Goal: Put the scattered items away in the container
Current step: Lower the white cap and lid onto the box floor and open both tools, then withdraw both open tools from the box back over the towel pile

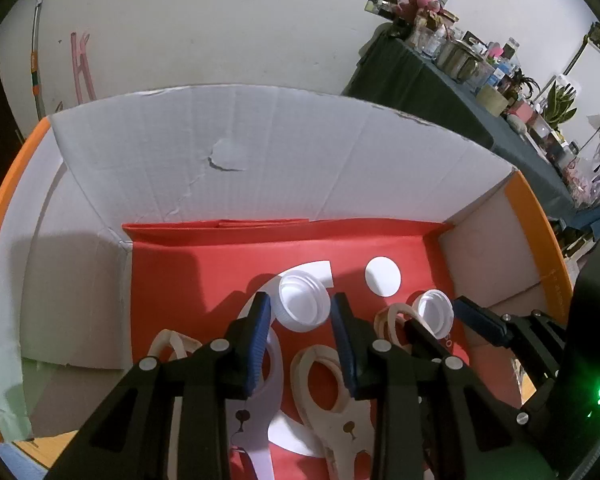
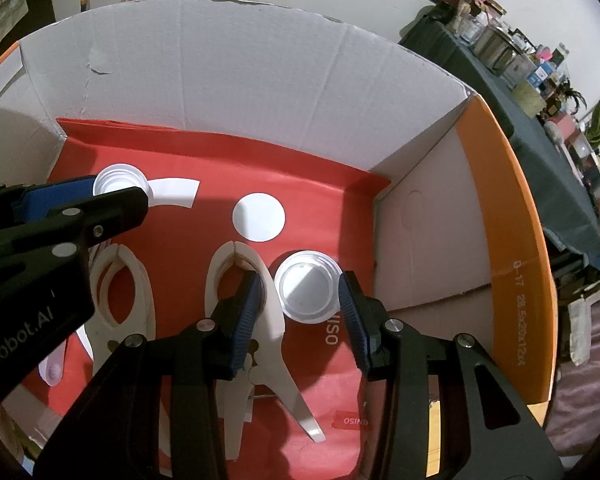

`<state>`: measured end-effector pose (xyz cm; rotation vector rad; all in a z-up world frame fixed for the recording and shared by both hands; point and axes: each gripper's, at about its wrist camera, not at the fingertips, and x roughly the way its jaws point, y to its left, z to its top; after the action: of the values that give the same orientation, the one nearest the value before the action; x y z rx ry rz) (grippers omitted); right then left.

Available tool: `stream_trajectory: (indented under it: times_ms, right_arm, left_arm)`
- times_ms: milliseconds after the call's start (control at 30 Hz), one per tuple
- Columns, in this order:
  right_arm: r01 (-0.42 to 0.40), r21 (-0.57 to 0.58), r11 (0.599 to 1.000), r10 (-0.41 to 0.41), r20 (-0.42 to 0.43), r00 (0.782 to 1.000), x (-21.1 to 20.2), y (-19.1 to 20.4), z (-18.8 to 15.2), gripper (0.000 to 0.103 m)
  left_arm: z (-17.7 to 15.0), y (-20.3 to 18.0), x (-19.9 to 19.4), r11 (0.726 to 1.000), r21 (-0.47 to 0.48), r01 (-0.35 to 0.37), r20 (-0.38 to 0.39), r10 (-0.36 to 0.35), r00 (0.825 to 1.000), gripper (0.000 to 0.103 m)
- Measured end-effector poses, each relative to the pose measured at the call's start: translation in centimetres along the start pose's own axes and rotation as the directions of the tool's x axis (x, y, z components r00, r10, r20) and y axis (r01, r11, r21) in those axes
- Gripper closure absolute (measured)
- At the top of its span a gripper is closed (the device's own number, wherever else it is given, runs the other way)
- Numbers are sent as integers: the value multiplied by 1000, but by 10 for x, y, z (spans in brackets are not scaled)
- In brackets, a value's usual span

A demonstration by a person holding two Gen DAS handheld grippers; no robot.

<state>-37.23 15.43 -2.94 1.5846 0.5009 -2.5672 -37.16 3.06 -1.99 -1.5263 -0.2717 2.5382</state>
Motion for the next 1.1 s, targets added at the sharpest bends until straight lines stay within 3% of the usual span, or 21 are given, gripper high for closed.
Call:
stream_trajectory:
  times_ms: [167, 567, 1033, 1100]
  right_arm:
    - [-3, -1, 1000, 3, 4, 1000, -1, -1, -1, 64]
    - [-28, -16, 999, 28, 40, 999, -17, 5, -15, 64]
    - [-59, -1, 998, 58, 98, 993, -45, 1, -24, 64]
    - [-63, 6, 998, 62, 109, 992, -52, 0, -26, 59]
  left_arm:
    - [1, -1, 0, 1000, 3, 2, -8, -2, 1000, 65]
    - [2, -3, -4, 1000, -7, -2, -13, 2, 1000, 64]
    - [0, -20, -66, 999, 48, -16, 99, 11, 995, 57]
    - [-2, -22, -77, 998, 58, -20, 117, 13, 993, 56]
